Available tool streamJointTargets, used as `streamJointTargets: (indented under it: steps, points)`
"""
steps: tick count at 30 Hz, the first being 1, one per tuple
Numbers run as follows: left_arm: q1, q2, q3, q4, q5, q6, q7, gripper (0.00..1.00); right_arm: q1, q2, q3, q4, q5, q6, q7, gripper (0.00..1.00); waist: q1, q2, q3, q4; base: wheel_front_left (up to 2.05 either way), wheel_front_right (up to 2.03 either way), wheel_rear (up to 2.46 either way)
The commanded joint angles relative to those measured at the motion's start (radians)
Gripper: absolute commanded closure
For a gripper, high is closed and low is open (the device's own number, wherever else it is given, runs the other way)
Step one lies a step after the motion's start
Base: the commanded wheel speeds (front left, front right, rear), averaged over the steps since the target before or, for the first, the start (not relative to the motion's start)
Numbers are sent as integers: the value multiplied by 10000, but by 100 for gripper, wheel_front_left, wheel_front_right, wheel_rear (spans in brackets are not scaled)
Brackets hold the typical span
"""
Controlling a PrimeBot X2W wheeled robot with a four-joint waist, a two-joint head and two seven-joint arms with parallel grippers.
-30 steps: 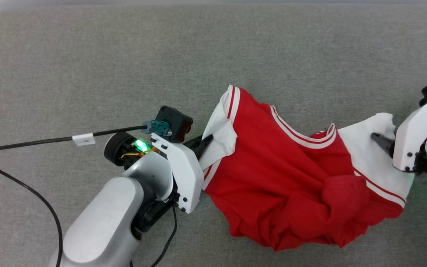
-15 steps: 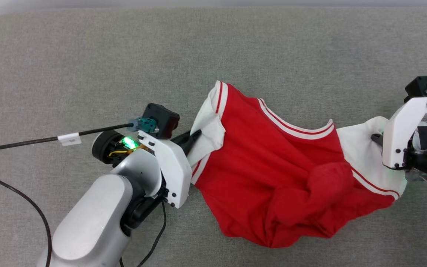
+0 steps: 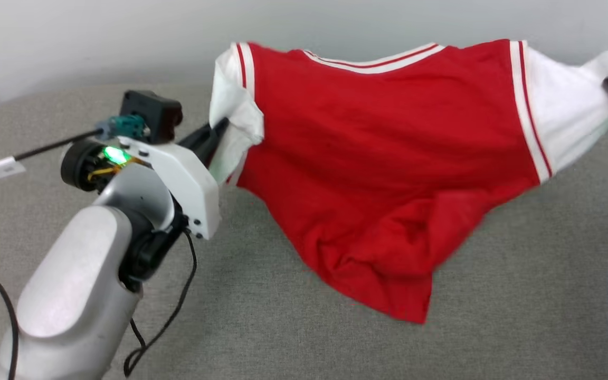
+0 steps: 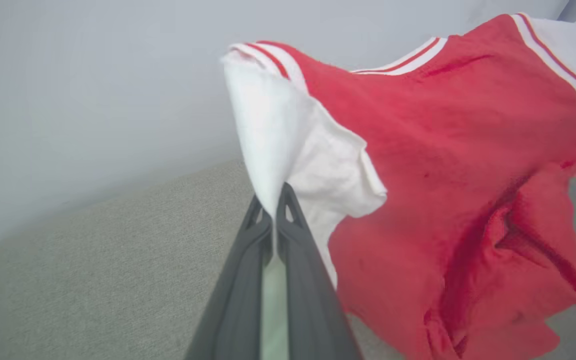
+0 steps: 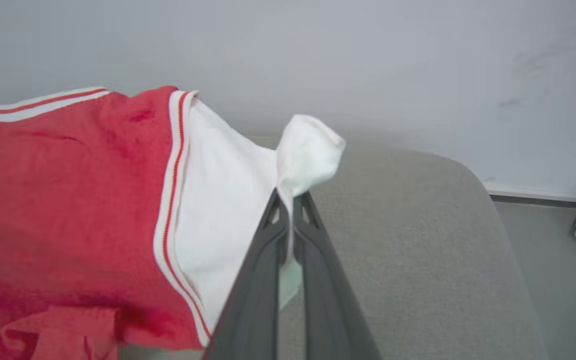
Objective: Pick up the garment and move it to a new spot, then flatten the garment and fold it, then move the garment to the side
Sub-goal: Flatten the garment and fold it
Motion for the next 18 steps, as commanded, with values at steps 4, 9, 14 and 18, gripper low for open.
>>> streamJointTargets:
  steps: [4,9,14,18]
  points:
    - [-996,-5,460,682,-171,-70,-357,100,-717,-116,-225,-139,-297,-7,-411,100,0,0,-431,-58,0,0,0]
    - [-2428,-136,659,1761,-53,-213,-695,100,-1790,-120,-134,103,-478,-7,-856,100,0,0,-275,-156,0,0,0]
    - [-4202,-178,856,2827,199,-226,-1036,100,-3295,-92,192,570,-568,-7,-1399,100,0,0,474,-308,0,0,0]
    - [-5845,-156,1109,3764,446,-181,-1641,100,-4648,104,360,975,-796,-7,-2184,100,0,0,1409,-457,0,0,0]
